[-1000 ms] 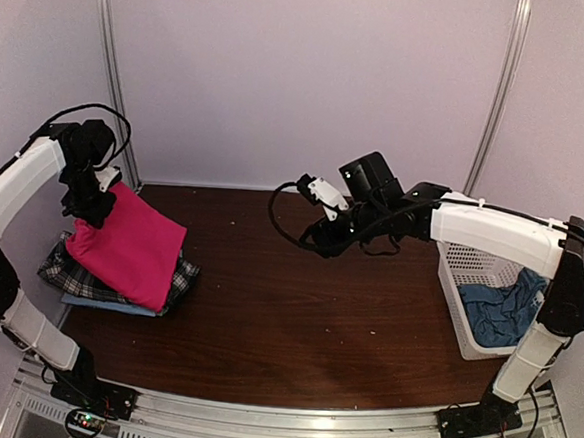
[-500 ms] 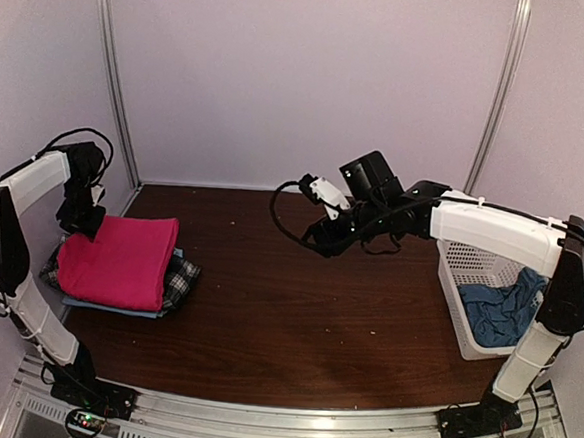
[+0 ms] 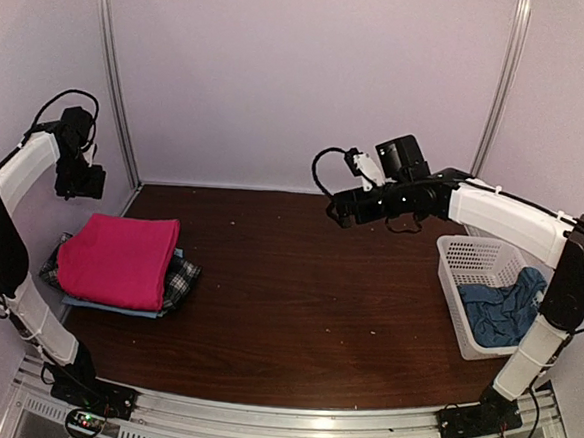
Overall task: Fold and stack the mixed laundry pile
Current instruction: Reset both arms
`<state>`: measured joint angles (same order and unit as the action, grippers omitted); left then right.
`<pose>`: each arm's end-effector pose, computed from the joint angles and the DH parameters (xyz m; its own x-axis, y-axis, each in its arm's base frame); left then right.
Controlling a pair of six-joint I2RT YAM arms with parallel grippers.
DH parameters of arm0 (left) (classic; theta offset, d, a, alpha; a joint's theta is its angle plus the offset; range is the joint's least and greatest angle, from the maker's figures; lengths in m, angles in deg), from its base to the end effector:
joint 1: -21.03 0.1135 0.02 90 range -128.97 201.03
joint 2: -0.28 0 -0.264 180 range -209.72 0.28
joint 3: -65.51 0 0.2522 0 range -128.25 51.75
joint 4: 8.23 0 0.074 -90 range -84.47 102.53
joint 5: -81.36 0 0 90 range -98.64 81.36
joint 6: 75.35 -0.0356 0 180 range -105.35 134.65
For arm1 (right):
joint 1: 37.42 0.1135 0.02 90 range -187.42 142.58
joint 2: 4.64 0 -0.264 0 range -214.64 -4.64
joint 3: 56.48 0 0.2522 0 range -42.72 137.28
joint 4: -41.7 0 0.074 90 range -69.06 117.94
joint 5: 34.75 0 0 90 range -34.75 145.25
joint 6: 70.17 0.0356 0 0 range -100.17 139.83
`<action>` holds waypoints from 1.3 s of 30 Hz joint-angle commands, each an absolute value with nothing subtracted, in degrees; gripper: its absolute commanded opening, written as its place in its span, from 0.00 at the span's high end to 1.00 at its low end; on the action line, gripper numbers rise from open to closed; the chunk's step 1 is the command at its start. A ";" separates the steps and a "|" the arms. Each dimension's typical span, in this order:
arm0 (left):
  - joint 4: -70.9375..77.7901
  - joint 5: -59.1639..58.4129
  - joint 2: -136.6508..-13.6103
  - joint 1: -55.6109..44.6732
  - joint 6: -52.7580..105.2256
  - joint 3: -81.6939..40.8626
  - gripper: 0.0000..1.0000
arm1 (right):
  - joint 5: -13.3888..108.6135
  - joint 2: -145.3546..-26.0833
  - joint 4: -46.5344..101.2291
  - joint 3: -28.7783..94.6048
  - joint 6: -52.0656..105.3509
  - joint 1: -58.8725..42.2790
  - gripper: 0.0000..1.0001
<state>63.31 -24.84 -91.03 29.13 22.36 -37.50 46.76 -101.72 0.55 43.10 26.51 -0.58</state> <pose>0.3227 0.0560 0.3350 -0.8115 -0.2456 -0.5302 -0.3864 0.9062 0.1716 0.3088 0.2379 0.3183 -0.5762 -0.2879 -0.7649 -0.6225 0.7611 0.1824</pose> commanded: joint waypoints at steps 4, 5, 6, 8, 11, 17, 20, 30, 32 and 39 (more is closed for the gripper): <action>56.13 -14.26 -84.46 29.12 23.35 -41.78 0.29 | 41.39 -94.09 9.75 37.34 38.39 -10.36 0.00; 56.03 -13.76 -84.38 29.07 23.29 -42.68 0.27 | 39.69 -93.46 10.76 36.42 39.54 -11.87 0.00; 55.72 -12.85 -84.34 28.99 23.36 -43.50 0.25 | 38.18 -92.82 11.79 35.58 40.55 -13.38 0.00; 54.47 -11.72 -84.40 28.33 23.39 -45.10 0.19 | 35.89 -91.66 13.42 34.39 41.72 -16.12 0.00; 53.21 -11.08 -85.83 26.32 24.17 -48.58 0.07 | 35.55 -90.21 13.23 34.21 42.07 -18.57 0.00; 55.17 -14.28 -94.11 16.61 21.62 -60.92 0.02 | 35.74 -87.24 11.11 34.71 40.19 -21.01 0.00; 55.29 -12.93 -97.42 12.78 20.95 -65.21 0.02 | 34.14 -87.28 8.85 35.74 38.69 -21.10 0.00; 55.65 -7.22 -105.52 0.37 18.37 -68.56 0.02 | 27.46 -88.70 7.09 34.29 38.61 -20.78 0.00; 55.81 -6.00 -106.69 -1.87 18.85 -67.35 0.02 | 26.82 -88.83 7.43 32.85 38.88 -20.06 0.00; 52.40 -1.38 -106.34 -7.81 22.92 -57.47 0.02 | 26.19 -88.69 10.80 25.79 40.67 -15.24 0.00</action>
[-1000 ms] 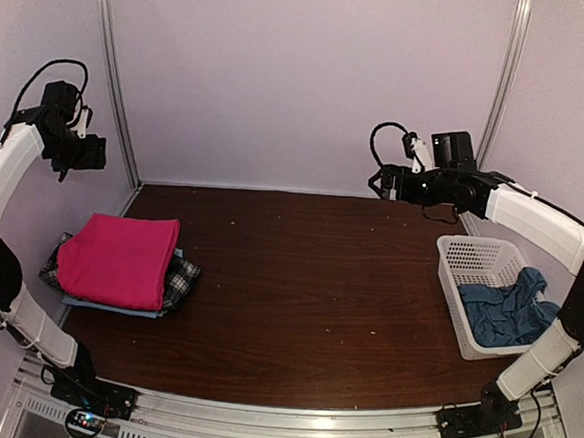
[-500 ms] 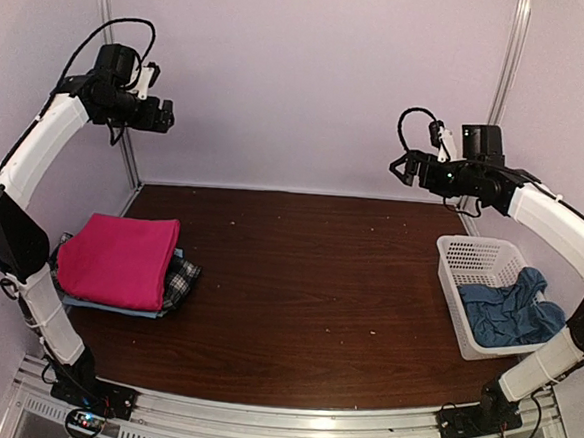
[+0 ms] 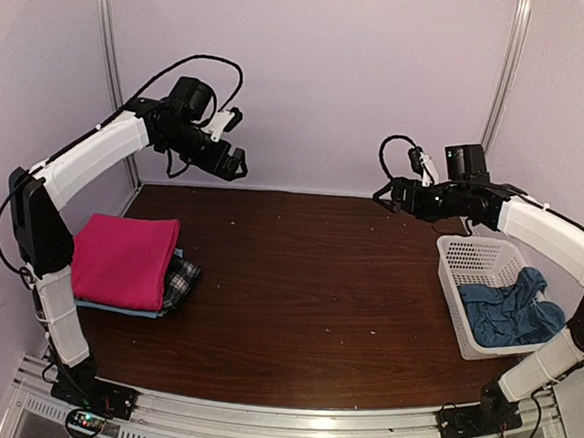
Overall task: Fold and stack the mixed laundry pile
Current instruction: Reset both arms
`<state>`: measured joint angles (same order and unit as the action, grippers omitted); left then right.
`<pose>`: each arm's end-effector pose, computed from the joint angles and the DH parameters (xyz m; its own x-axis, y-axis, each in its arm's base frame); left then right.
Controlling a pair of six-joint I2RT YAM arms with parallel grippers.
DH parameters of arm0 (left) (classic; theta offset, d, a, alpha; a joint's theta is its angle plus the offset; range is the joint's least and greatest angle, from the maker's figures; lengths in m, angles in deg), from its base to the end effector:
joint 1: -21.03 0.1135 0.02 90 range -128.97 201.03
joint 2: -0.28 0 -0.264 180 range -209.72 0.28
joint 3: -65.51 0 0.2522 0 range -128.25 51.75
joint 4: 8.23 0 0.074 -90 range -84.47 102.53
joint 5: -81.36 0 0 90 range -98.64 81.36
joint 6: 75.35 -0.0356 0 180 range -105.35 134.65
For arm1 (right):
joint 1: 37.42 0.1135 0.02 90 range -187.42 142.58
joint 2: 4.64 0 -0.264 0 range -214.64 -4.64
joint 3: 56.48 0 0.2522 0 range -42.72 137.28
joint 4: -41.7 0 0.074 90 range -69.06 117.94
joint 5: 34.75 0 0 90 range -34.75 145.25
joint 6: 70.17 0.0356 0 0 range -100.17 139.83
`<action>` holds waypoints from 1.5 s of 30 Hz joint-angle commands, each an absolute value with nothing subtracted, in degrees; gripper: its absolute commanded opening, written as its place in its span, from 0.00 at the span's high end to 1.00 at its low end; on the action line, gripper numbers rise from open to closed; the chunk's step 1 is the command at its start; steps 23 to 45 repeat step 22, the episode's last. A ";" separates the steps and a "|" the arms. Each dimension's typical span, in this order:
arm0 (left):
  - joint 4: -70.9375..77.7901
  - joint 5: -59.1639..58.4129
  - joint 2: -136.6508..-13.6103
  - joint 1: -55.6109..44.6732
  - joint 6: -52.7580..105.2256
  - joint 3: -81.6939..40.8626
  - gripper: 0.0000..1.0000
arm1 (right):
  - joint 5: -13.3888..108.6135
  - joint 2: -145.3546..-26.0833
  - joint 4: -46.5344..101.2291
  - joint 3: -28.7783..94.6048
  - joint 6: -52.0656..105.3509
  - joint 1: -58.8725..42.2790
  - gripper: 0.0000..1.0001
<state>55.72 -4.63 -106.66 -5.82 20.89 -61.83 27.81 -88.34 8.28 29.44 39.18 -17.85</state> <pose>0.3671 -0.1886 0.3785 -0.6650 0.2151 -0.7152 0.4260 0.8958 -0.1267 0.3086 0.1271 0.3310 -0.6821 0.0696 -0.7280 -0.4692 0.7219 0.5086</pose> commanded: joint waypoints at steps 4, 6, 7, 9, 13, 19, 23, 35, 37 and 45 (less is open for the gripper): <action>50.80 -0.61 -106.14 -9.39 24.71 -52.05 0.02 | 26.40 -88.64 12.23 22.35 41.86 -12.70 0.00; 49.23 -0.19 -105.35 -9.80 25.43 -49.11 0.02 | 26.74 -88.78 12.32 20.75 41.44 -11.48 0.00; 48.30 0.13 -104.86 -9.89 25.82 -47.64 0.02 | 26.77 -88.87 12.27 20.21 41.24 -10.97 0.00; 46.68 0.55 -104.01 -9.91 26.57 -45.22 0.02 | 26.99 -88.97 12.21 19.35 41.02 -10.59 0.00; 45.82 0.49 -103.44 -9.91 26.97 -42.55 0.02 | 27.38 -89.09 12.08 18.36 40.67 -10.36 0.00; 44.89 -0.57 -102.85 -9.91 27.42 -40.52 0.02 | 27.40 -88.93 12.20 17.11 40.39 -10.27 0.00; 43.56 -1.08 -101.77 -9.91 27.75 -39.35 0.02 | 27.44 -88.84 12.15 16.78 40.41 -10.27 0.00; 43.56 -1.08 -101.77 -9.91 27.75 -39.35 0.02 | 27.44 -88.84 12.15 16.78 40.41 -10.27 0.00; 43.56 -1.08 -101.77 -9.91 27.75 -39.35 0.02 | 27.44 -88.84 12.15 16.78 40.41 -10.27 0.00; 43.56 -1.08 -101.77 -9.91 27.75 -39.35 0.02 | 27.44 -88.84 12.15 16.78 40.41 -10.27 0.00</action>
